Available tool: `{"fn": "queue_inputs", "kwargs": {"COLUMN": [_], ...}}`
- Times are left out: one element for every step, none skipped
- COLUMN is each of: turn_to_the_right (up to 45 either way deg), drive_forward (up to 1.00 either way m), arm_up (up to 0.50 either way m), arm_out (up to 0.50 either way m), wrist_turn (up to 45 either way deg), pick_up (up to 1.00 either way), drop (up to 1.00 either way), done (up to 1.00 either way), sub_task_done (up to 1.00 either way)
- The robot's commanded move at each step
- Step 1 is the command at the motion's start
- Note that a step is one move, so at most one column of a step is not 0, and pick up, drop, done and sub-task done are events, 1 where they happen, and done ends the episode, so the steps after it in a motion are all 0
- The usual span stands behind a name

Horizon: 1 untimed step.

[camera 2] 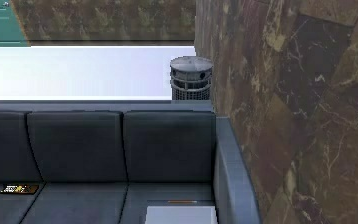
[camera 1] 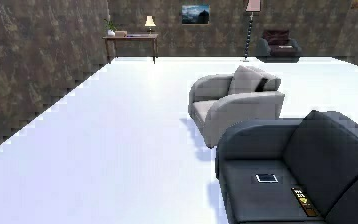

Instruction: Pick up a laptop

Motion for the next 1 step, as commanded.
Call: {"fn": "queue_inputs", "kwargs": {"turn_to_the_right": [0.0], "drive_forward": [0.0], "arm_up": [0.42], "arm_out": [0.0], "wrist_turn": [0.0], "pick_up": [0.0], "drop": [0.0], "done": [0.0], "sub_task_done": [0.0]}}
